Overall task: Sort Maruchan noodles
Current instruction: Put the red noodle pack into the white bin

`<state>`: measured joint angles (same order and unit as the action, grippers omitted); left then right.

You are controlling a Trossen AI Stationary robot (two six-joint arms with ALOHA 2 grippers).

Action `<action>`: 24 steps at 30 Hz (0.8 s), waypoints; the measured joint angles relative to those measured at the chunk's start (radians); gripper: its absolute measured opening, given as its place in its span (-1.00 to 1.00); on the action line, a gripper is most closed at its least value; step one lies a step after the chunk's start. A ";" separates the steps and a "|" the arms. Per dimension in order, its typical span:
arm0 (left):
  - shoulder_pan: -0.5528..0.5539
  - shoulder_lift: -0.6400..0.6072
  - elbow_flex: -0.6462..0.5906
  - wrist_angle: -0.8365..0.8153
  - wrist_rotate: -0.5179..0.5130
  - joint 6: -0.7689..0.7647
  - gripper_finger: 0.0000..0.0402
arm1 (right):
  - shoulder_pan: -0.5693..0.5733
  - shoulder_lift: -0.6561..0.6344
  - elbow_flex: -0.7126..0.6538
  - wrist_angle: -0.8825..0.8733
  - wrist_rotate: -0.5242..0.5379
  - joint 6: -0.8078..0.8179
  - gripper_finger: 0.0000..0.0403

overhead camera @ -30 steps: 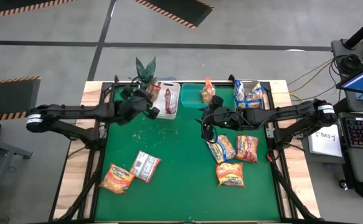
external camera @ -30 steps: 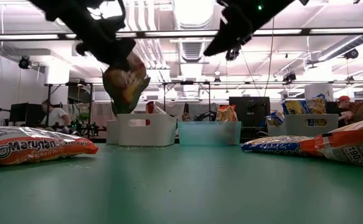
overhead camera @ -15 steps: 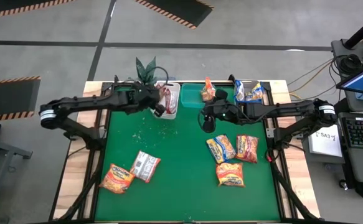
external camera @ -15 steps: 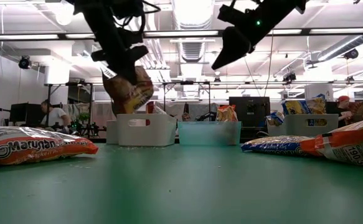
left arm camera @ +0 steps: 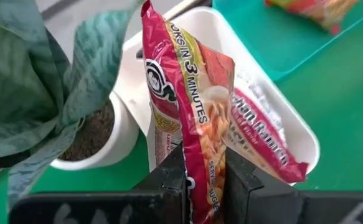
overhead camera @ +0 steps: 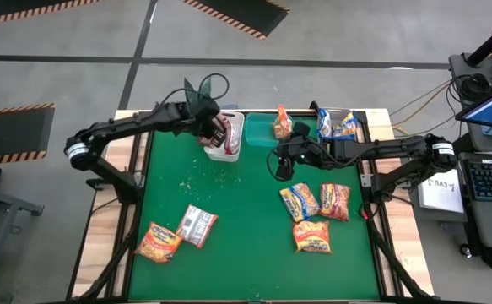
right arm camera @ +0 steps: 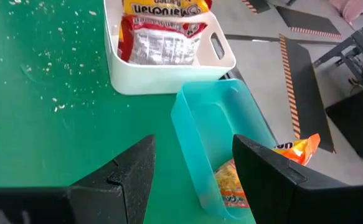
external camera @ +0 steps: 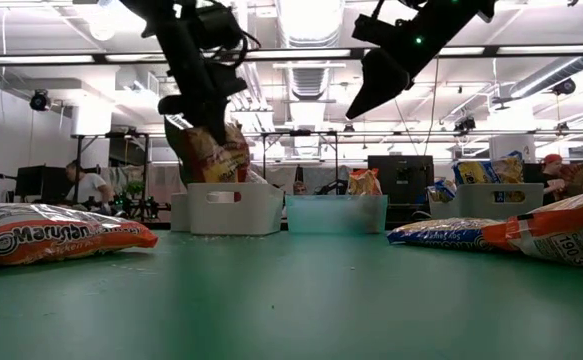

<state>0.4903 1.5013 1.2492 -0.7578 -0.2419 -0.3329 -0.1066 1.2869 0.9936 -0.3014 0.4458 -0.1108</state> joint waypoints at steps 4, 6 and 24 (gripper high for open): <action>0.001 0.062 0.048 -0.076 -0.007 -0.014 -0.81 | -0.002 0.000 0.000 -0.022 0.000 0.010 0.01; 0.001 0.091 0.051 -0.076 -0.007 -0.023 -0.81 | -0.002 0.000 0.000 -0.026 0.000 0.015 0.01; 0.008 0.215 0.066 -0.073 -0.013 -0.117 -0.57 | -0.003 0.000 0.000 -0.059 0.000 0.034 0.01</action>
<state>0.4984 1.7161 1.3148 -0.8307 -0.2552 -0.4503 -0.1097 1.2869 0.9936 -0.3599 0.4454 -0.0769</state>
